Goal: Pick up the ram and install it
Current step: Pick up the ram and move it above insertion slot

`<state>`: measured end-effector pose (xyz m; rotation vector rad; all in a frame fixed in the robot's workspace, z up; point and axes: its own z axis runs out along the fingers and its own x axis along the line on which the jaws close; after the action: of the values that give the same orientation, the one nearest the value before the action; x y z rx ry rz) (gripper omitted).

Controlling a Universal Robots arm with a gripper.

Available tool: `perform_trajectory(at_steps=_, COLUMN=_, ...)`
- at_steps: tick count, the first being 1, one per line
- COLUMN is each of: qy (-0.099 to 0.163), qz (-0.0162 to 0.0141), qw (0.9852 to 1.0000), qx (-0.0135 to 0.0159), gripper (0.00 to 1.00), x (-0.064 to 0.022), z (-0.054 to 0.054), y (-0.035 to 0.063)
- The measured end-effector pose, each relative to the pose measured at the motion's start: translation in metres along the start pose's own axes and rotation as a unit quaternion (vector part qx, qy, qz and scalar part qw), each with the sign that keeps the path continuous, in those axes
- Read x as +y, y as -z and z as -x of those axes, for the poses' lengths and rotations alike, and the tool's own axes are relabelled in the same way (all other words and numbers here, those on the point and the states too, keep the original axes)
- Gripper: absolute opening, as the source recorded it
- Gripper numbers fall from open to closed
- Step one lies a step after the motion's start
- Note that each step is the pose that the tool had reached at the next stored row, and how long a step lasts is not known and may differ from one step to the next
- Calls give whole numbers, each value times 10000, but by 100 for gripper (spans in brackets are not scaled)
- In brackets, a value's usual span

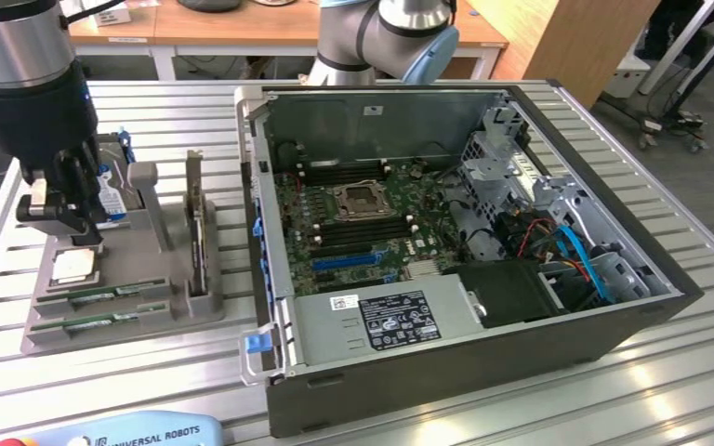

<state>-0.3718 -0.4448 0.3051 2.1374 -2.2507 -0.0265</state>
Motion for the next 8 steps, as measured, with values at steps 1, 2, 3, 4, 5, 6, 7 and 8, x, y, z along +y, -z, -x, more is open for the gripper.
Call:
perform_trajectory(at_steps=1, qy=2, qz=0, qw=10000, qx=0, gripper=36, x=-1, z=0, y=-14)
perform_trajectory(at_steps=2, qy=4, qz=0, qw=10000, qx=0, gripper=36, x=-1, z=1, y=-27)
perform_trajectory(at_steps=3, qy=6, qz=-1, qw=10000, qx=0, gripper=36, x=-2, z=1, y=-42)
perform_trajectory(at_steps=4, qy=9, qz=-1, qw=10000, qx=0, gripper=36, x=-1, z=1, y=-54)
perform_trajectory(at_steps=5, qy=11, qz=0, qw=10000, qx=1, gripper=36, x=-1, z=1, y=-59)
perform_trajectory(at_steps=6, qy=14, qz=-3, qw=10000, qx=46, gripper=36, x=-2, z=1, y=-60)
perform_trajectory(at_steps=7, qy=14, qz=-3, qw=10000, qx=46, gripper=36, x=-2, z=1, y=-60)
perform_trajectory(at_steps=8, qy=14, qz=-3, qw=10000, qx=46, gripper=36, x=-2, z=1, y=-60)
